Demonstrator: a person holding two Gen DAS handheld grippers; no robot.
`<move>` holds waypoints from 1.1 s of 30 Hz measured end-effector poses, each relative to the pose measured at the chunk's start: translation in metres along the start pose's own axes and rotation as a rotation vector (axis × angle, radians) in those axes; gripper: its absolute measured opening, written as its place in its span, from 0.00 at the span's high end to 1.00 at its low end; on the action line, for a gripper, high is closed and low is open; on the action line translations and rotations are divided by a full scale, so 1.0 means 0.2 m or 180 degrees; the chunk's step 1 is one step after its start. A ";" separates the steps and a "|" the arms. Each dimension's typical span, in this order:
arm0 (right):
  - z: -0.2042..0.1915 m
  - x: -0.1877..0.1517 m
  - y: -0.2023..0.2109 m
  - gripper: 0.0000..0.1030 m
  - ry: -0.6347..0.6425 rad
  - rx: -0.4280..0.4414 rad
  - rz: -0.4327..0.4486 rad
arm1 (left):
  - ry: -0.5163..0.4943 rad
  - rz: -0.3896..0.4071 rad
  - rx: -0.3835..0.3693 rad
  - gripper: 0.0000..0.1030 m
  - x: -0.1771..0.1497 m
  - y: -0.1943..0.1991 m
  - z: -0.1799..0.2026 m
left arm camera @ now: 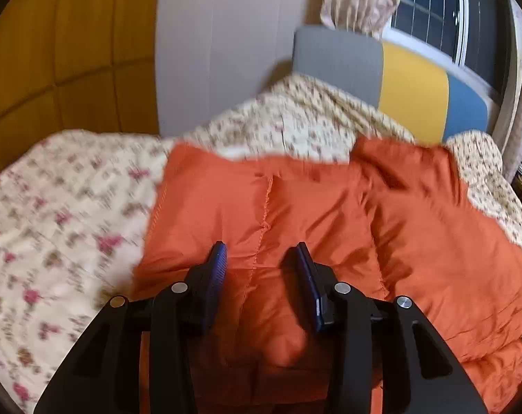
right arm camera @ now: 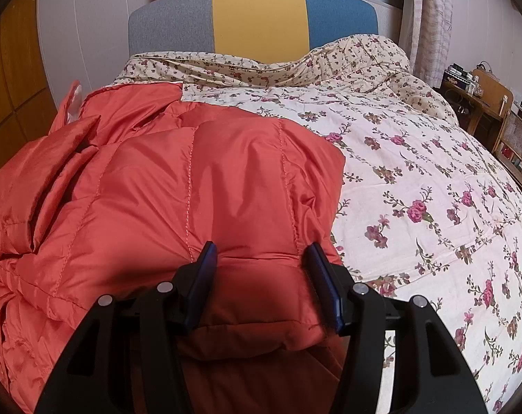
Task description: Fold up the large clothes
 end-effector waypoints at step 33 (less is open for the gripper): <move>-0.71 0.16 -0.09 0.53 0.0615 0.0929 0.0032 | 0.0103 -0.0119 -0.0139 0.50 -0.01 -0.04 -0.02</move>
Point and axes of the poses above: each gripper's, at about its wrist camera, not at the fingertips, and y roughly against the way its jaws point, z to its right, x to its top, the point moved 7 cm from there along -y, roughly the way its jaws point, and after that the axes turned 5 degrees about -x, right-handed, at the moved point
